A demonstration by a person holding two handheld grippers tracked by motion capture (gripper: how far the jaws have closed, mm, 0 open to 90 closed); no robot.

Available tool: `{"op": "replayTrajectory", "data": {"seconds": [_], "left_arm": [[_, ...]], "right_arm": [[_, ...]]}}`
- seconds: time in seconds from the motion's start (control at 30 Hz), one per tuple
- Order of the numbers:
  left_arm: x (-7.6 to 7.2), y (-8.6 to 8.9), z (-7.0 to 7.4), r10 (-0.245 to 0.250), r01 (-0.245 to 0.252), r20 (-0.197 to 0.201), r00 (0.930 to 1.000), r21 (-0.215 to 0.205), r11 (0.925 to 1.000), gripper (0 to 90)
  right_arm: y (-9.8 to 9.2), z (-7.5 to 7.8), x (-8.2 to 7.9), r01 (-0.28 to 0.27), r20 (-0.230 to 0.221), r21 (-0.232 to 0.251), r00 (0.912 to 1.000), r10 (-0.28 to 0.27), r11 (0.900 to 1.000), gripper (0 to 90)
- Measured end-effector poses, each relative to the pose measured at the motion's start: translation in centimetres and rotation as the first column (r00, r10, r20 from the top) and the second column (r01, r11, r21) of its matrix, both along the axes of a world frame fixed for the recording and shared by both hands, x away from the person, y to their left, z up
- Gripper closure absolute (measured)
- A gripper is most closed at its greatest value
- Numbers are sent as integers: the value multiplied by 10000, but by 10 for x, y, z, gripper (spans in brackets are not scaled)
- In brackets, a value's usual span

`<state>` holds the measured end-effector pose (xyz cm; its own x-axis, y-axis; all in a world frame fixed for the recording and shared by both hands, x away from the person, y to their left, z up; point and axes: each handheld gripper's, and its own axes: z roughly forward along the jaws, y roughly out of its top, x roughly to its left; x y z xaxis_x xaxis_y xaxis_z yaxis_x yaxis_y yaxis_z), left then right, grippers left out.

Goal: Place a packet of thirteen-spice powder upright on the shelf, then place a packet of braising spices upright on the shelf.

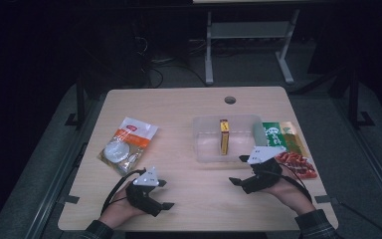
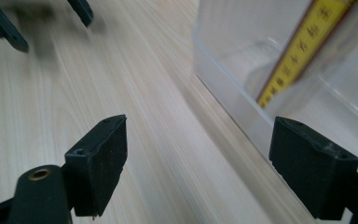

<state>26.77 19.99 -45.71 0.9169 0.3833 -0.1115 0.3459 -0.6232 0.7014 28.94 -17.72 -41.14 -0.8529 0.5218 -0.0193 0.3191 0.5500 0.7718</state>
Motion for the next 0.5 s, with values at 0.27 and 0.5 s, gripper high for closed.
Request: {"op": "replayTrajectory", "data": {"seconds": [0.27,0.5], "left_arm": [[0,1,1,-49,49,106,9999,36,10000,182],[0,-1,1,-49,50,80,10000,-20,10000,187]], "right_arm": [[-42,-9,0,1193,-56,-151,9928,-1194,9927,229],[-79,-11,11,2368,-20,5,9715,-2368,9715,346]]}}
